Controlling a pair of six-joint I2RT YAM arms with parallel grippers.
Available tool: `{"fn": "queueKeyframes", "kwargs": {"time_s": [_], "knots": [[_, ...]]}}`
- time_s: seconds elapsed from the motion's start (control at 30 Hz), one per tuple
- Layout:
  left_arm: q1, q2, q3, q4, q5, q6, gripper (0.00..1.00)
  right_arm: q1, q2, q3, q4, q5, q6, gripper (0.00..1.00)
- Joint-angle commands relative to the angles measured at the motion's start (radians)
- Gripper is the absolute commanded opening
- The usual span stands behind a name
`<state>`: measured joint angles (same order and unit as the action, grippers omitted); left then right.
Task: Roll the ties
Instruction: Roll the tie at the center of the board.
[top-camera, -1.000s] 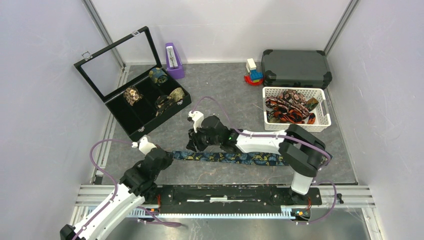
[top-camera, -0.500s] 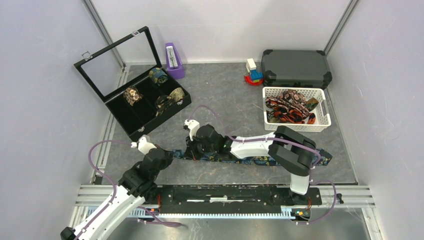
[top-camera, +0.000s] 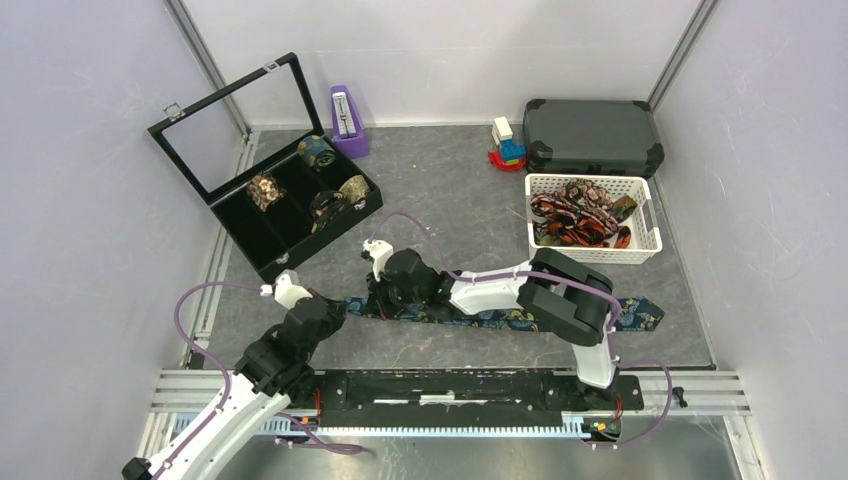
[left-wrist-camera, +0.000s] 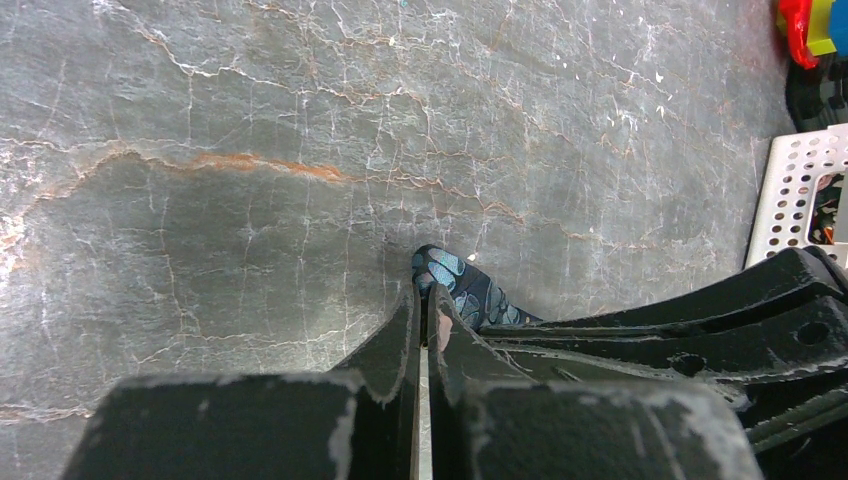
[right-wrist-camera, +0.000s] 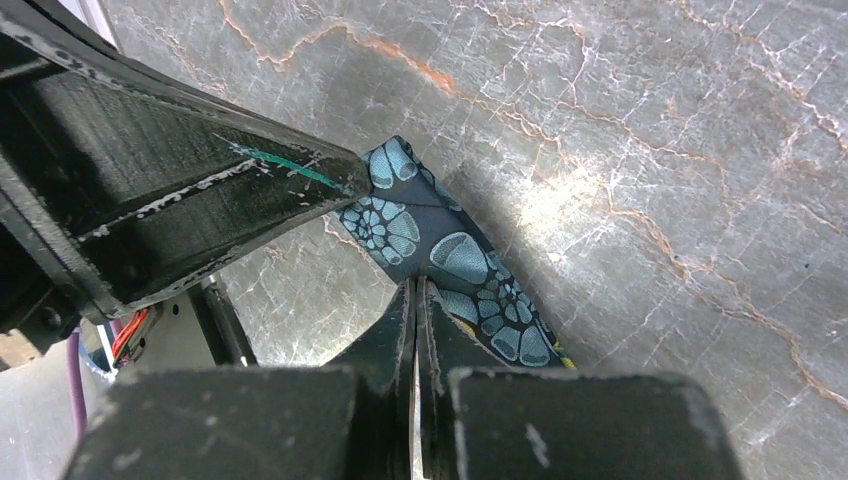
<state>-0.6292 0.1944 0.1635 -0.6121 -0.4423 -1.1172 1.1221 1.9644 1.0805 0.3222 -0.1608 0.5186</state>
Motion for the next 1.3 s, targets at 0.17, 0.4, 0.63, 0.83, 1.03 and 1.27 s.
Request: {"fn": "queueKeyframes", "kwargs": {"time_s": [0.17,0.4,0.63,0.83,1.03,1.27], "knots": [[0.006,0.008,0.016,-0.017,-0.035,0.02,0.02,-0.013,-0.139,-0.013,-0.02,0.084,-0.025,0.0],[0.006,-0.001,0.016,-0.017,-0.032,0.024,0.02,-0.015,-0.058,0.017,-0.056,0.125,-0.006,0.0],[0.006,-0.012,0.015,-0.015,-0.03,0.027,0.02,-0.015,0.003,0.03,-0.023,0.11,-0.008,0.0],[0.006,-0.019,0.017,-0.015,-0.035,0.028,0.02,0.0,0.014,0.041,-0.009,0.092,0.0,0.0],[0.006,-0.006,0.031,-0.011,-0.033,0.036,0.02,0.012,0.042,0.058,0.034,0.063,0.018,0.0],[0.006,0.02,0.066,-0.01,-0.032,0.055,0.02,0.015,0.032,0.044,0.056,0.043,0.008,0.0]]}}
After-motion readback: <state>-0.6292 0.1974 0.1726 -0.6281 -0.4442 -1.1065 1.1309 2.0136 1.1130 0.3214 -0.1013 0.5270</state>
